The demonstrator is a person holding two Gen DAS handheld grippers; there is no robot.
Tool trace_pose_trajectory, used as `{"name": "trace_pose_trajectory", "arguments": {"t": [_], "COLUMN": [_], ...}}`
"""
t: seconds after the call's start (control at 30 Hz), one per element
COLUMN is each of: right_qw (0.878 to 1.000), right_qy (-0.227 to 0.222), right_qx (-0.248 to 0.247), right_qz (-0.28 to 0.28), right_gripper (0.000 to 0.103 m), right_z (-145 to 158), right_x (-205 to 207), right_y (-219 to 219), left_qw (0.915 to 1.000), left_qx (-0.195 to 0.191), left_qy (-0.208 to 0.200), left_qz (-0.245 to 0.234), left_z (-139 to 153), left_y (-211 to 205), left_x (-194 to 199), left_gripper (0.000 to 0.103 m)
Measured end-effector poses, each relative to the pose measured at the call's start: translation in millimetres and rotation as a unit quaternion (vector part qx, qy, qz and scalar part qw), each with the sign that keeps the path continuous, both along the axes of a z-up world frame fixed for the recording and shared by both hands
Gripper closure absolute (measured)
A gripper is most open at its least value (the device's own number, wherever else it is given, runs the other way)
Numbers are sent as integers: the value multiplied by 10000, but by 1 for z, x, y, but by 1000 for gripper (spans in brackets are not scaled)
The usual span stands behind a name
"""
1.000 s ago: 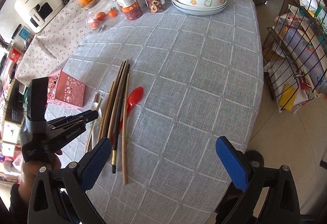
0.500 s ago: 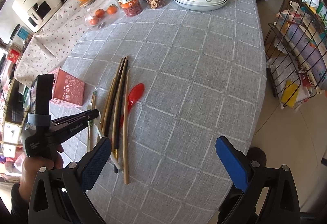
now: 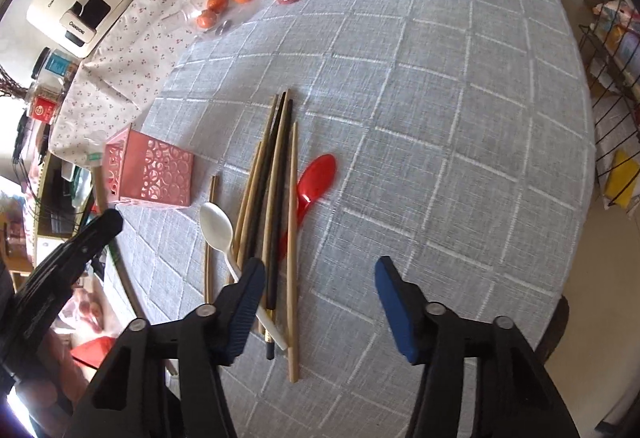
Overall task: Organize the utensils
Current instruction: 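Grasp a green-labelled chopstick with the left gripper while the right gripper grasps a bamboo chopstick, then lower the chopstick into the pink holder and open the left gripper while the right gripper lifts its chopstick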
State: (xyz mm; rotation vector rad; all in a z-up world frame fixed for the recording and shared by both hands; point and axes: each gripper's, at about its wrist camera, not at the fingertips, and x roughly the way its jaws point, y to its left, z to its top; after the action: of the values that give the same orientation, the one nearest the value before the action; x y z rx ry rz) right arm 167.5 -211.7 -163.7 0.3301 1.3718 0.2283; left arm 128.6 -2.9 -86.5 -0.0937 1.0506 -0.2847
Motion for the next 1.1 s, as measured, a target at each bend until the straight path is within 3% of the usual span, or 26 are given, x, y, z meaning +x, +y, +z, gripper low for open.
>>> {"name": "trace_pose_trajectory", "arguments": {"t": [0.03, 0.17, 0.33, 0.47, 0.8, 0.93, 1.1], "right_qw": [10000, 9998, 9996, 9999, 9985, 9976, 9974], "right_qy": [-1, -69, -233, -94, 14, -125, -541], "right_qx": [-2, 50, -76, -74, -537, -646, -454], "right_qz": [18, 153, 130, -7, 89, 195, 151], "right_gripper": [70, 81, 86, 93, 95, 97, 97], "right_z": [-4, -12, -18, -34, -55, -50, -10], "right_x": [3, 20, 40, 52, 56, 52, 35], "right_y": [5, 27, 43, 45, 57, 59, 46], "left_qw": [10000, 9998, 9991, 9987, 9976, 9958, 9891], "left_qx": [2, -69, -281, -344, -341, -343, -393], "left_qy": [-56, -172, -270, -292, -433, -633, -1141], "left_qz": [-10, 28, 181, 248, 430, 571, 841], "left_z": [0, 10, 21, 24, 28, 33, 49], "left_y": [-4, 2, 14, 19, 27, 32, 43], "left_x": [4, 0, -3, -5, -7, -9, -12], "left_gripper": [97, 97, 97, 97, 97, 97, 97]}}
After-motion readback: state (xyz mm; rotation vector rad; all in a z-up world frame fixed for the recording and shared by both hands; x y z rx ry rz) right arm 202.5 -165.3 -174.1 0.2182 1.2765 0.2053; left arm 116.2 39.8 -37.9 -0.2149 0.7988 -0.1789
